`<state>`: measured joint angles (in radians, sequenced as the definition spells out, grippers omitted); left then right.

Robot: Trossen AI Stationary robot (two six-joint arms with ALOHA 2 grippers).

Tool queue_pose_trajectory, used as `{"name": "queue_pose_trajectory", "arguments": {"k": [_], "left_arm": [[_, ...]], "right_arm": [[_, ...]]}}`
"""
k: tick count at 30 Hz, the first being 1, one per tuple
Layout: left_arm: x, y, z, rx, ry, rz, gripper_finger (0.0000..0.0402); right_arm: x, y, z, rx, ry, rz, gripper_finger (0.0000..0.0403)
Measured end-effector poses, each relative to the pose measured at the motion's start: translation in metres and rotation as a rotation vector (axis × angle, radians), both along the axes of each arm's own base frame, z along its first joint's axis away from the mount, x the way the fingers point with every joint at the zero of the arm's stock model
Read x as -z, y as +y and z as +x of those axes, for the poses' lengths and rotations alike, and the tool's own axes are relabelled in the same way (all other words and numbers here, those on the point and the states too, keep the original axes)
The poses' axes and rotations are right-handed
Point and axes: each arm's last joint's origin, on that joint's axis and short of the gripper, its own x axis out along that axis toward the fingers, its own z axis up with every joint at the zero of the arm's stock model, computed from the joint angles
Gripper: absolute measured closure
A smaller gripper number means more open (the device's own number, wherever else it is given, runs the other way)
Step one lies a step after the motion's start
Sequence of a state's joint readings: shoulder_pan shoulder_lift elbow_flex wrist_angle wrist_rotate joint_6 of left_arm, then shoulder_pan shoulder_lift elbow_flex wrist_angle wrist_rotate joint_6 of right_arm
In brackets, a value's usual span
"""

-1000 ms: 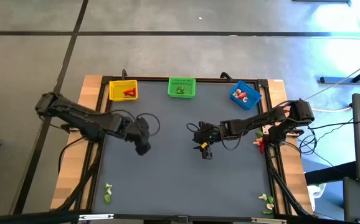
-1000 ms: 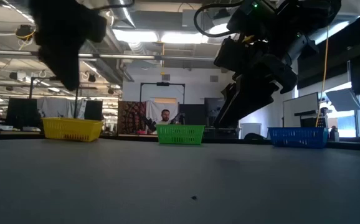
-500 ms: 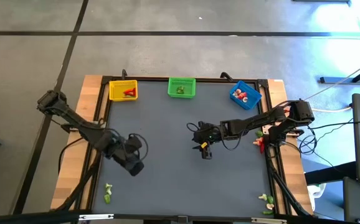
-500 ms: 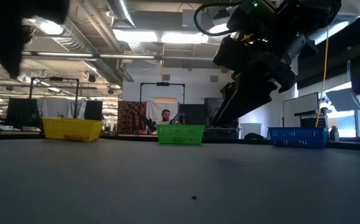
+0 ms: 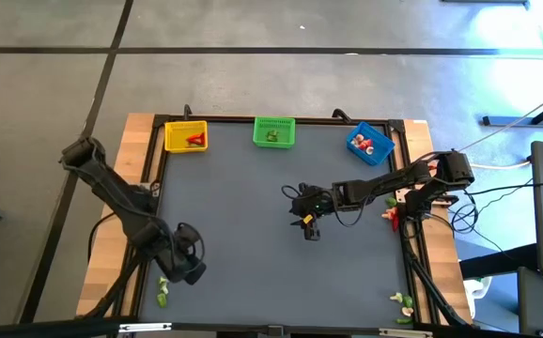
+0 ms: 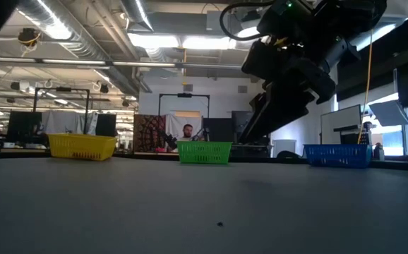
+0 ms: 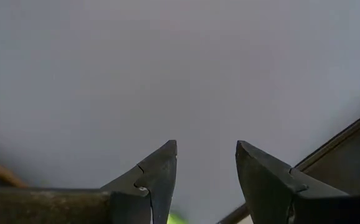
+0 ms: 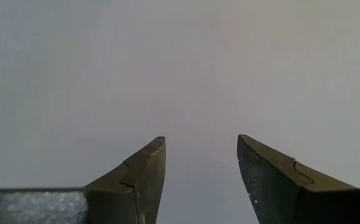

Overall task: Sort produce into baskets
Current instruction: Put the green mushroom into the blue basket

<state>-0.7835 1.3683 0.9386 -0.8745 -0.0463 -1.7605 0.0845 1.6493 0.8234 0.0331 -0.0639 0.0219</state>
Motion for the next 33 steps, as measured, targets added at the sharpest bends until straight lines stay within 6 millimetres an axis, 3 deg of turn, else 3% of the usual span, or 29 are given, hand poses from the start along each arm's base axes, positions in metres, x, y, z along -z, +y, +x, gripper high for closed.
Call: {"name": "queue_pose_trajectory", "arguments": {"k": [21, 26, 33], "left_arm": [[0.053, -0.033, -0.012, -0.037, 0.505, -0.054, 0.0243], [0.062, -0.032, -0.015, -0.037, 0.572, 0.017, 0.0243], [0.067, -0.037, -0.011, -0.038, 0.575, -0.026, 0.0243]], "right_arm": [[-0.002, 0.001, 0.002, -0.004, -0.022, 0.010, 0.0205], [-0.002, 0.001, 0.002, -0.004, -0.024, 0.011, 0.0205], [-0.002, 0.001, 0.002, -0.004, -0.024, 0.011, 0.0205]]}}
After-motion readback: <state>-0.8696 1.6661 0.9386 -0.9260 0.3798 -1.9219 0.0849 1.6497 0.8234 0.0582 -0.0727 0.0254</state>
